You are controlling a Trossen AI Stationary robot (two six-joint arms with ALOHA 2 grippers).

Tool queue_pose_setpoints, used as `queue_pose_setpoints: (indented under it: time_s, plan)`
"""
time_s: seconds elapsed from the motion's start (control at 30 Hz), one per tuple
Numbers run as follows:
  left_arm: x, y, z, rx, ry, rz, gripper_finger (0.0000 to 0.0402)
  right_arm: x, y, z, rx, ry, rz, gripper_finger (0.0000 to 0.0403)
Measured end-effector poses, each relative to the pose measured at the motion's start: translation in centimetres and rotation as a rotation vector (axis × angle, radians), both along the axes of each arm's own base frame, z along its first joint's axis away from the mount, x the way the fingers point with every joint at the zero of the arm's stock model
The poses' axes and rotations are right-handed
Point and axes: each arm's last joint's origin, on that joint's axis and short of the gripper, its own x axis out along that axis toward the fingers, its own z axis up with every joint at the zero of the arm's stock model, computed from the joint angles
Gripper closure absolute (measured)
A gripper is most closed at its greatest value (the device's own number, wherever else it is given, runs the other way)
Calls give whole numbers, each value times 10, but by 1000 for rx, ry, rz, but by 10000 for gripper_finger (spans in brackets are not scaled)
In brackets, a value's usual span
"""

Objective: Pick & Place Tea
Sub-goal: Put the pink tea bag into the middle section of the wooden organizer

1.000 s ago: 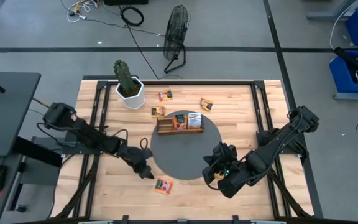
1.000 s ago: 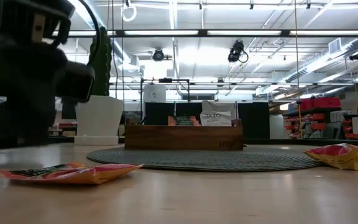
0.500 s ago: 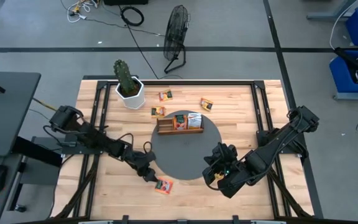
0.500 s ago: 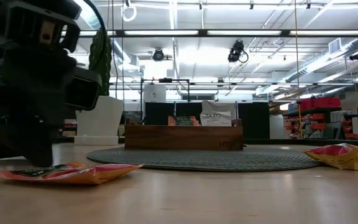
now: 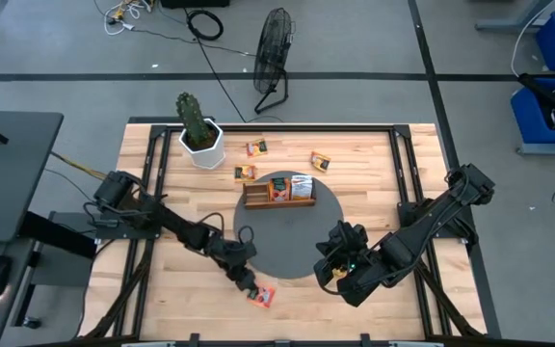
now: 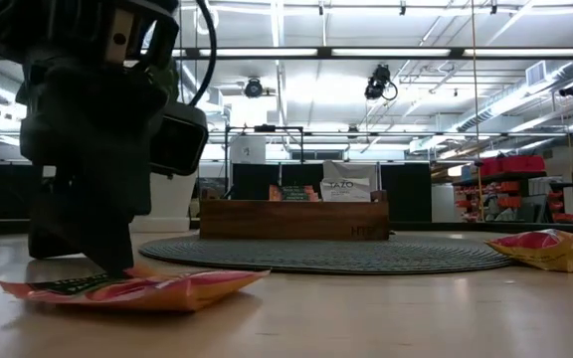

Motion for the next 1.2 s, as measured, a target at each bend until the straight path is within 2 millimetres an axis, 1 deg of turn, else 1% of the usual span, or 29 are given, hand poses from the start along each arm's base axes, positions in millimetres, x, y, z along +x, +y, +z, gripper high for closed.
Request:
queue_pose_setpoints:
  time_s: [0.23, 0.4, 0.43, 0.6, 0.67, 0.73, 0.83, 0.97, 1.1, 1.2]
  plan:
    - [2, -1, 1, 50, 15, -47, 293, 0, 0, 0, -3, 0, -1, 385]
    - [4, 4, 1, 73, -5, -50, 382, 0, 0, 0, -6, 3, -1, 385]
    - [5, 5, 1, 74, -7, -44, 391, 0, 0, 0, -6, 2, -1, 385]
    - [11, 11, 4, 55, -52, -16, 398, 0, 0, 0, -7, 4, -1, 385]
    - [11, 14, 5, 33, -39, 1, 396, 0, 0, 0, -7, 4, -1, 385]
    - [11, 12, 8, 17, -57, -33, 392, 0, 0, 0, -7, 4, -1, 385]
    - [7, 2, 15, 36, -129, -146, 382, -1, -1, -1, -13, 12, 0, 385]
    - [1, -15, 20, 125, -244, -301, 374, -2, -2, -1, -26, 27, 0, 385]
    - [0, -25, 24, 185, -316, -379, 358, -3, -3, -2, -36, 41, 0, 385]
    - [3, -30, 29, 238, -389, -427, 335, -4, -3, -2, -43, 49, 0, 385]
